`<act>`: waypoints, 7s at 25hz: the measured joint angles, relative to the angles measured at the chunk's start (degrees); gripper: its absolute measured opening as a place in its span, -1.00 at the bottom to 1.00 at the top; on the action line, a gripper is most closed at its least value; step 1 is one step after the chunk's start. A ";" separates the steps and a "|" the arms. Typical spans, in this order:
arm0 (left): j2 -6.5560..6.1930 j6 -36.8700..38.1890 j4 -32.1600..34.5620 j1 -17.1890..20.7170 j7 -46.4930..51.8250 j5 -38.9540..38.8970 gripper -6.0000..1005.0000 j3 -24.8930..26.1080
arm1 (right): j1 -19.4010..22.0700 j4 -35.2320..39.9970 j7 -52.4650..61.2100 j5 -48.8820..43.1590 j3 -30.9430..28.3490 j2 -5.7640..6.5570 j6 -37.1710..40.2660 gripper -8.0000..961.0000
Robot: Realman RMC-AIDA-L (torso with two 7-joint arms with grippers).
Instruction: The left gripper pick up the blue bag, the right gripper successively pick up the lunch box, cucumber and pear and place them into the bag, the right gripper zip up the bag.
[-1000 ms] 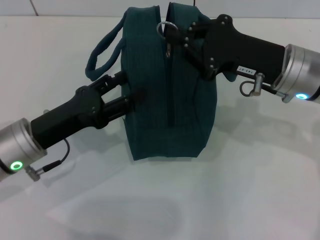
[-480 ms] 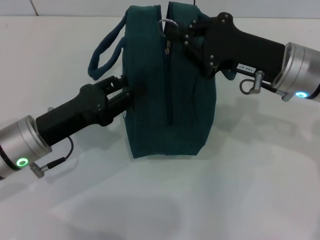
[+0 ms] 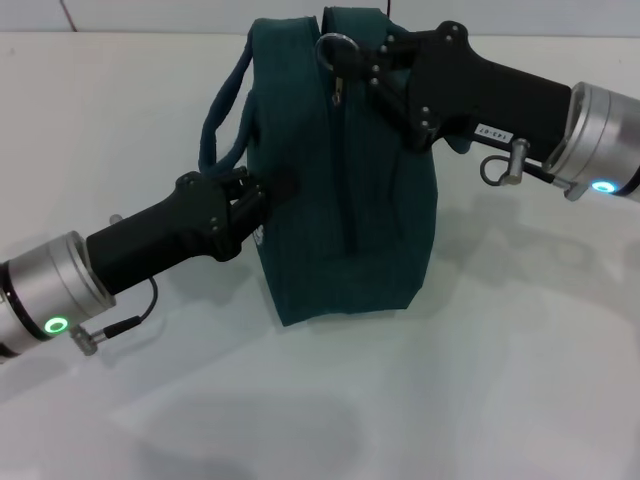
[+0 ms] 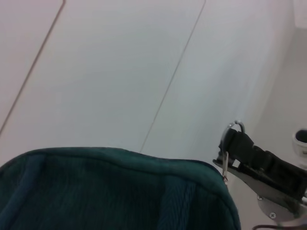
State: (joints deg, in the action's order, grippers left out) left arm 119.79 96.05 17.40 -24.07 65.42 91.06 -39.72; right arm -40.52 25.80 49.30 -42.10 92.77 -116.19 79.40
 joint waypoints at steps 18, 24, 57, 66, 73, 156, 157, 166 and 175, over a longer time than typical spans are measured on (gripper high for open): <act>-1.10 2.79 0.87 -1.35 1.74 7.98 -0.87 -4.67 | -0.50 0.14 -0.10 2.90 -0.25 0.01 -6.87 -0.94; -1.75 7.06 1.63 -1.56 2.18 11.31 -0.87 -4.77 | -1.23 0.14 -0.03 3.04 -0.23 0.01 -10.91 -0.94; -0.40 3.70 9.90 3.71 2.90 4.10 -0.16 9.28 | 1.35 -3.60 14.11 17.38 0.36 0.00 -14.07 -0.93; -0.33 -4.57 37.65 -4.71 35.93 11.89 0.71 -1.85 | 1.72 -4.21 14.27 17.56 0.39 0.00 -13.75 -0.93; -0.32 -8.84 68.52 -6.56 67.09 24.85 0.76 -20.16 | 1.41 -4.40 14.30 17.62 0.06 0.00 -14.08 -0.92; -0.17 -14.61 72.54 -9.77 84.85 37.74 -0.89 -32.30 | 6.37 -10.23 14.39 23.64 -0.16 0.39 -21.54 -0.90; -0.17 -14.64 72.48 -9.74 84.86 37.61 -0.90 -32.29 | 6.95 -10.23 14.36 23.64 -0.79 0.47 -20.52 -0.90; -0.14 -15.46 72.23 -5.81 78.62 26.53 -0.46 -29.53 | 10.98 -10.28 14.26 23.39 -3.35 0.97 -14.90 -0.04; -0.34 -13.50 64.72 3.87 56.30 6.09 0.15 -22.82 | 13.63 -9.87 10.17 17.66 -3.21 4.53 3.68 0.72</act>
State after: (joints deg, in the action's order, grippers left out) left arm 119.45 82.54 82.12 -20.20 121.72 97.15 -62.53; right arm -26.89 15.93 59.47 -24.44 89.56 -111.66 83.08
